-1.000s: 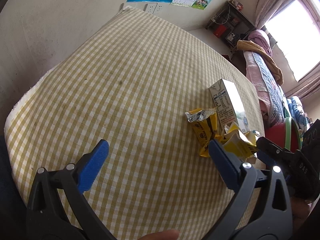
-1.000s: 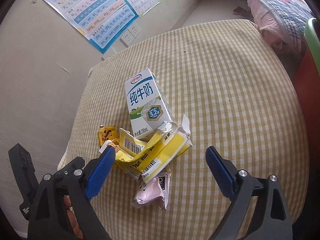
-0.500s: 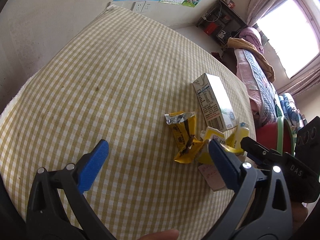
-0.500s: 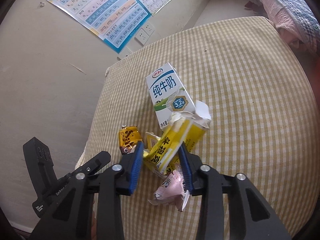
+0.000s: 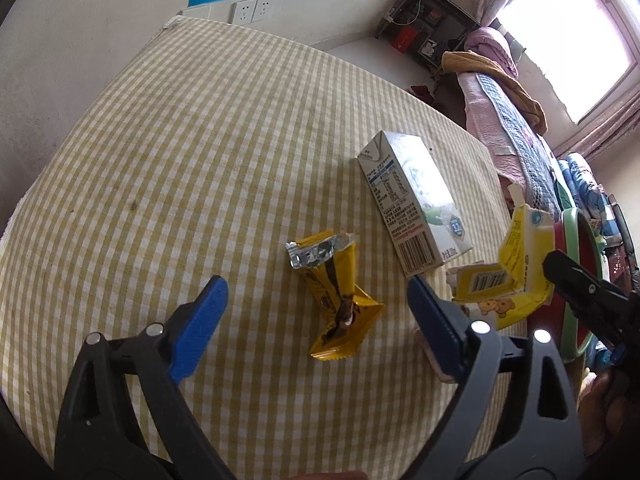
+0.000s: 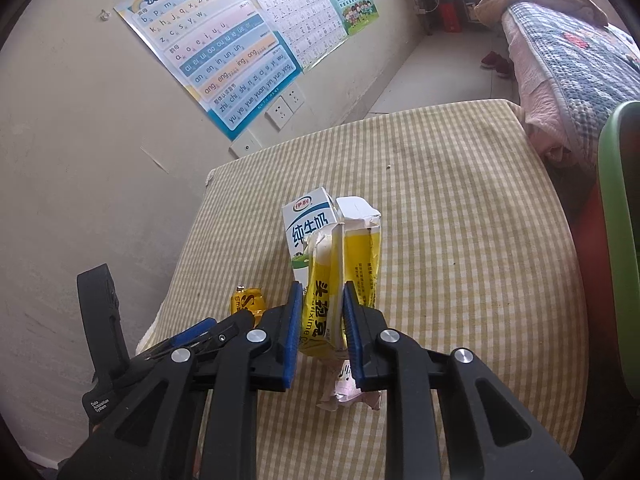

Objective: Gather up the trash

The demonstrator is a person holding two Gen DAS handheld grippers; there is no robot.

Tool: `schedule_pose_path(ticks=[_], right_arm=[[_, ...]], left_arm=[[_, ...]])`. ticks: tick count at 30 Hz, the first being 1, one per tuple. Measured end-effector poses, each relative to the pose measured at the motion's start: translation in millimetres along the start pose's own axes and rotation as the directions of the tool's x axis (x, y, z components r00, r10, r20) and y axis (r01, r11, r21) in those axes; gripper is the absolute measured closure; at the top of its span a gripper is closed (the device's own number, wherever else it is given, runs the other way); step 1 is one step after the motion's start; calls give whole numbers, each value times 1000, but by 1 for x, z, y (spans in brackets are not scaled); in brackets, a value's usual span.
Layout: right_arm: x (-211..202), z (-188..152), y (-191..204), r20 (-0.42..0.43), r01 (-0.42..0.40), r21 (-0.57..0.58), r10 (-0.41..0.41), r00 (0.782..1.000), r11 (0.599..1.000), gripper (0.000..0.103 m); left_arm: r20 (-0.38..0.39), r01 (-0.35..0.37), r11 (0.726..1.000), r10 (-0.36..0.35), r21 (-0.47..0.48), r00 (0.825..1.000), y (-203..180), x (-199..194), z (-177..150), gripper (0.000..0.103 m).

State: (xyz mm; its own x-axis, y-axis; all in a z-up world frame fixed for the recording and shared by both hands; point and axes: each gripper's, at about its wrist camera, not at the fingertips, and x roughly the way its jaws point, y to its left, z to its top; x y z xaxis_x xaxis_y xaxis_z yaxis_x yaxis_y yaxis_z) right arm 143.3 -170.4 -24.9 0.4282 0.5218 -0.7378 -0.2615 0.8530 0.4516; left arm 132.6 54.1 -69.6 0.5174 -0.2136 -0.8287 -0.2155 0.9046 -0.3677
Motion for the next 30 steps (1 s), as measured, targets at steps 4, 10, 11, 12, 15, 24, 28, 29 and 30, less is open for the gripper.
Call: schedule_pose_path(ticks=[4, 10, 11, 12, 15, 24, 28, 29, 30], right_arm=[[-1, -2, -7, -2, -2, 16, 2, 1000, 1000, 83], [-2, -2, -4, 0, -4, 8, 4, 1000, 1000, 83], [-2, -2, -3, 1, -4, 6, 4, 1000, 1000, 83], [-3, -2, -2, 2, -4, 5, 4, 1000, 1000, 83], [-7, -1, 1, 10, -5, 0, 5, 1000, 1000, 83], [-30, -1, 12, 48, -5, -27, 6, 999, 1000, 83], [-40, -8, 16, 51, 0, -38, 2, 999, 999, 83], [-43, -10, 18, 52, 2, -41, 0, 999, 999, 83], [-45, -12, 19, 54, 4, -44, -2, 999, 999, 83]], left_arm=[[-15, -3, 1000, 4, 27, 1000, -5, 5, -1, 45], [-31, 0, 999, 1, 45, 1000, -5, 5, -6, 78], [-29, 2, 999, -1, 48, 1000, -5, 4, -7, 82], [-26, 5, 999, -4, 53, 1000, -5, 2, -8, 87], [-22, 15, 998, -13, 66, 1000, -7, -4, -13, 91], [35, 35, 995, -39, 94, 999, -12, -37, -17, 93], [69, 44, 995, -50, 86, 996, -11, -54, -15, 93], [78, 45, 995, -52, 88, 996, -12, -58, -16, 93], [86, 46, 995, -54, 90, 995, -12, -62, -16, 93]])
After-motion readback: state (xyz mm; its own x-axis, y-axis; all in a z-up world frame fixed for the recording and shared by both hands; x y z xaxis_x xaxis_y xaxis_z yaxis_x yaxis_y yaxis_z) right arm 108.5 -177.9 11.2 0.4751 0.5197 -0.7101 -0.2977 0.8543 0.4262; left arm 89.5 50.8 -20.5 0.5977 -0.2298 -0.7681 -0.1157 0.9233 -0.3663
